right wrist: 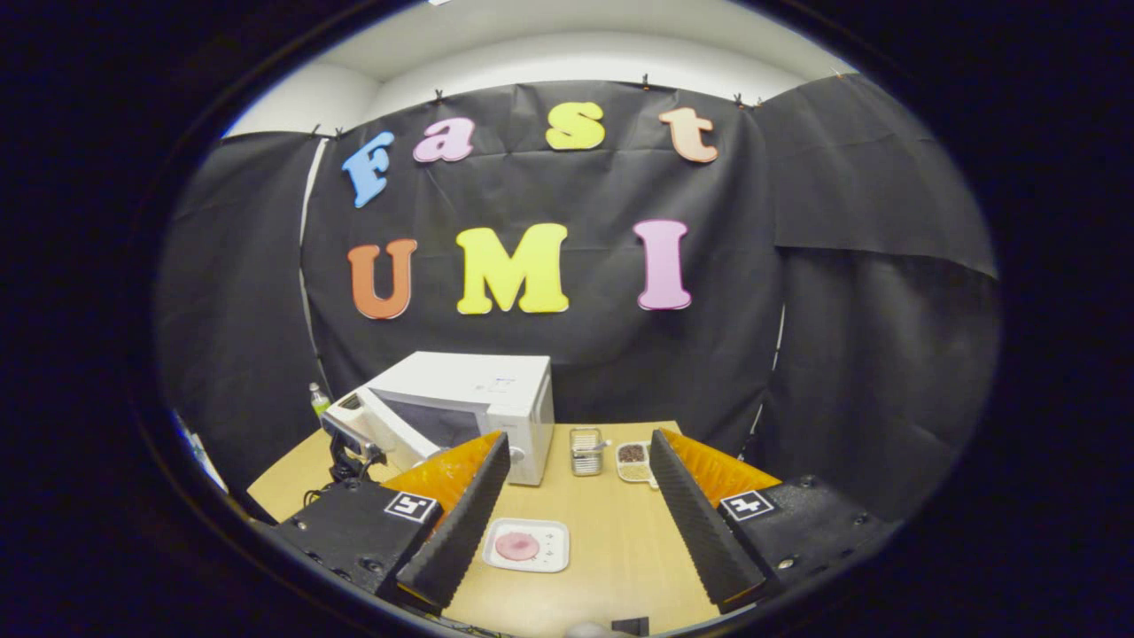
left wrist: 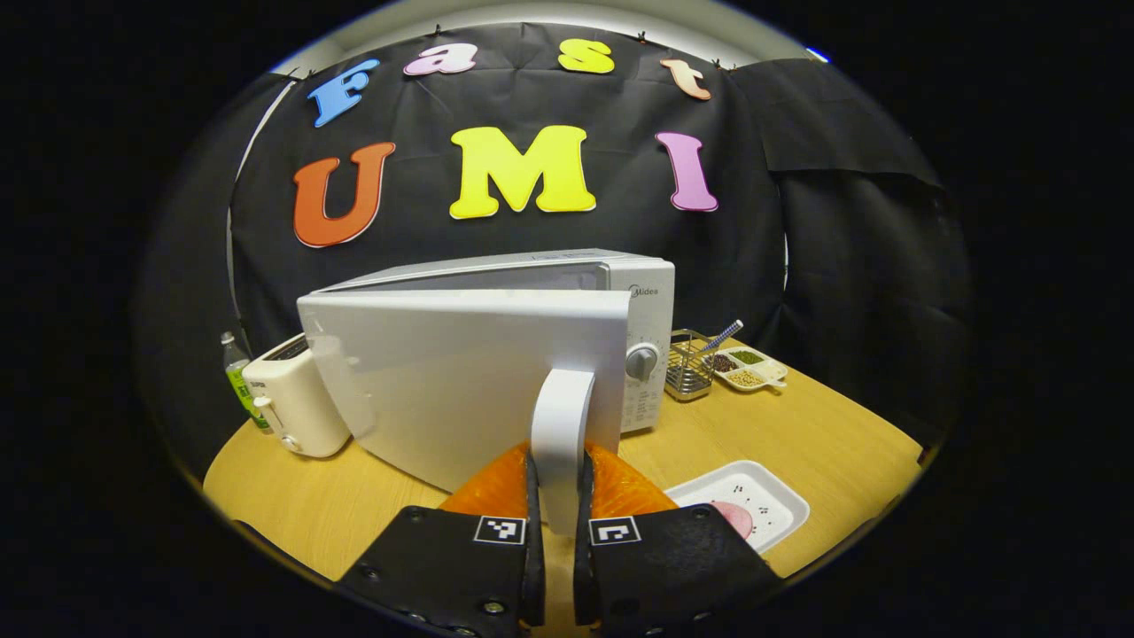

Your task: Open the microwave oven with the left hand, put the food in, and close the microwave oven.

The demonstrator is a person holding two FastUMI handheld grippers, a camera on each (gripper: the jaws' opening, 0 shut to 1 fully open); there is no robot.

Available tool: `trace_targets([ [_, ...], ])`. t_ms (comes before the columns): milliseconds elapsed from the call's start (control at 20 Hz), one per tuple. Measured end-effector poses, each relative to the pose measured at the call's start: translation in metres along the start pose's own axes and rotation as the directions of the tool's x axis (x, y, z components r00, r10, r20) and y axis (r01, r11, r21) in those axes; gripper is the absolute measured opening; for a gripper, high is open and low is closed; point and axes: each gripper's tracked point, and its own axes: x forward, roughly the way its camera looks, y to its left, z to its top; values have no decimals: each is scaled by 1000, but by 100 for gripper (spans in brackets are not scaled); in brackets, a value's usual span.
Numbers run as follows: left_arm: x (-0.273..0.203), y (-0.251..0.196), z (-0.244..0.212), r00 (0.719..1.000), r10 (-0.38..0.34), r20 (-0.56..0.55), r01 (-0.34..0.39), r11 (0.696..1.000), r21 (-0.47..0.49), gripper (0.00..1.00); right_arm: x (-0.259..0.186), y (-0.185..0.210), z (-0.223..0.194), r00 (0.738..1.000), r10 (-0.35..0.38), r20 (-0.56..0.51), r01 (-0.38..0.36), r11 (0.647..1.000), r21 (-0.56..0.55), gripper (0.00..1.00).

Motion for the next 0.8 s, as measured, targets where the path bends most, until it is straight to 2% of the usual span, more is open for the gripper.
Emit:
trace_targets([
  [200, -44, 33, -15, 996, 94, 5, -94, 996, 4, 14, 3, 31, -11, 997, 76, -15, -76, 997, -8, 100],
  [300, -58, 52, -17, 990, 141, 10, -141, 990, 29, 21, 4, 43, -16, 994, 104, -27, -104, 995, -4, 100],
  [350, -66, 61, -20, 987, 162, 9, -162, 986, 33, 23, 4, 47, -17, 993, 114, -28, -114, 993, -2, 92],
  [400, -72, 68, -18, 985, 171, 21, -171, 985, 26, 36, 4, 51, -18, 992, 123, -28, -123, 992, -3, 100],
  [450, -76, 75, -16, 984, 178, 29, -178, 984, 23, 45, 5, 54, -20, 991, 130, -32, -131, 991, -6, 100],
  [500, -81, 86, -13, 979, 197, 41, -199, 980, 27, 61, 6, 57, -22, 990, 137, -36, -138, 990, -11, 100],
  [550, -86, 95, -9, 977, 206, 54, -208, 978, 27, 73, 7, 59, -24, 989, 142, -40, -143, 990, -15, 100],
  [600, -88, 99, -7, 979, 197, 51, -198, 980, 24, 90, 9, 62, -27, 988, 147, -45, -149, 989, -20, 100],
  [650, -92, 103, -12, 978, 205, 36, -206, 978, 22, 94, 12, 64, -31, 987, 154, -52, -156, 987, -26, 100],
  [800, -110, 121, -12, 970, 239, 48, -242, 969, 55, 95, 20, 67, -43, 984, 162, -77, -165, 986, -34, 100],
])
